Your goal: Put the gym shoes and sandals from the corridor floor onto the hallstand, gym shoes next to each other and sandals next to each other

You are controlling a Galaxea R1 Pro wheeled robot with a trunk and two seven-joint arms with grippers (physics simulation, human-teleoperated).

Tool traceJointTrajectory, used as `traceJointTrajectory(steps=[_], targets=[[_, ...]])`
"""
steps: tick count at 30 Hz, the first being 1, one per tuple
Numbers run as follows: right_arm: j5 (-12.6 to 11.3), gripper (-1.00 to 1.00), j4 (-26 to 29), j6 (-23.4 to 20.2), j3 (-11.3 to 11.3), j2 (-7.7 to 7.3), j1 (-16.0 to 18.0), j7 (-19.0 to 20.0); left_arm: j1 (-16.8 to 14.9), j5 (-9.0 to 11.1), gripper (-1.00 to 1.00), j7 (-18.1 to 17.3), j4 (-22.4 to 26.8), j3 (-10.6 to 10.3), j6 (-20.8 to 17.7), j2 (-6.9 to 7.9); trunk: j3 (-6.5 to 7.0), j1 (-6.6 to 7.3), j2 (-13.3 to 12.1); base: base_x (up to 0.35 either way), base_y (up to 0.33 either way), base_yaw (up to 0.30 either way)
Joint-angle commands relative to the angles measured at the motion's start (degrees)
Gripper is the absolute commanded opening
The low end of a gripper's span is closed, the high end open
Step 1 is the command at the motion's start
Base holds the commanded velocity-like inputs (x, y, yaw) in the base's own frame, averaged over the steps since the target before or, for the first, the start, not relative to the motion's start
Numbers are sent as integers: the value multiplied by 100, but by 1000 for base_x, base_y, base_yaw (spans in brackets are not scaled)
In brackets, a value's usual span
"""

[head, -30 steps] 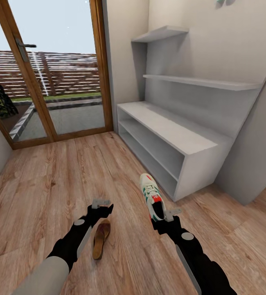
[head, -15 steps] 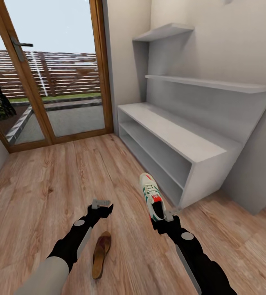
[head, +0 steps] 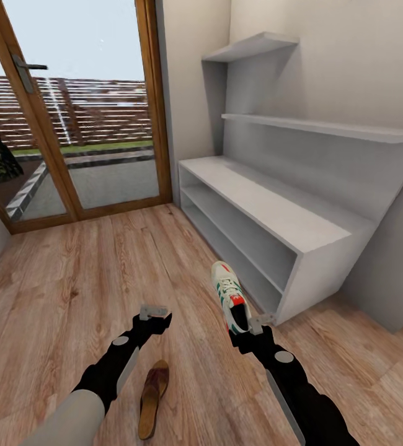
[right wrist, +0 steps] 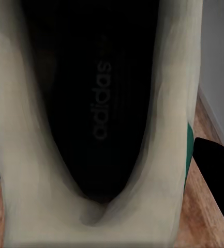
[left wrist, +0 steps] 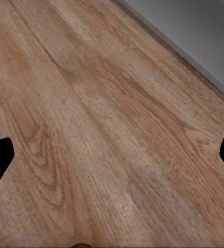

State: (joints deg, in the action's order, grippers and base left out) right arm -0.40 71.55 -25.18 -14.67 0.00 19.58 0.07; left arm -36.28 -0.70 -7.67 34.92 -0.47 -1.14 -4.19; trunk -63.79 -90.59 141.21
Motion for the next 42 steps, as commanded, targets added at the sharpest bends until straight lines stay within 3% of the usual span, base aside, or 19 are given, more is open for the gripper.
traceJointTrajectory(steps=[1,9,11,12,15,24,29,37,42], targets=[[-4,-100,8,-31,-1,-1,2,2,-1,-13,100,-15,-80,3,-6,2,-5,1,2,0,0,0],[-4,-100,36,-31,-4,-1,2,2,-1,-29,100,-3,-613,10,639,12,-154,-111,204,0,0,0],[-4,-100,69,-31,-2,-2,2,2,-1,-33,100,1,-830,11,942,14,-216,-116,207,0,0,0],[-4,-100,95,-31,-2,-2,2,2,-1,-34,100,2,-1035,12,1318,14,-248,-119,208,0,0,0],[-4,-100,130,-32,-1,-2,2,2,-1,-35,100,3,-1262,12,1714,15,-342,-127,212,0,0,0],[-4,-100,139,-31,-1,0,2,2,-1,-35,100,3,-1562,9,1889,15,-625,-150,224,0,0,0],[-4,-100,139,-33,-1,-2,2,2,-1,-30,100,3,-1854,18,2485,25,-782,-163,231,0,0,0],[-4,-100,140,-31,-1,0,2,2,-1,4,100,11,-2033,28,2685,225,-1034,-183,241,0,0,0],[-4,-100,140,-31,-1,-1,2,2,-1,1,100,19,-2284,33,2703,269,-1192,-196,248,0,0,0]])
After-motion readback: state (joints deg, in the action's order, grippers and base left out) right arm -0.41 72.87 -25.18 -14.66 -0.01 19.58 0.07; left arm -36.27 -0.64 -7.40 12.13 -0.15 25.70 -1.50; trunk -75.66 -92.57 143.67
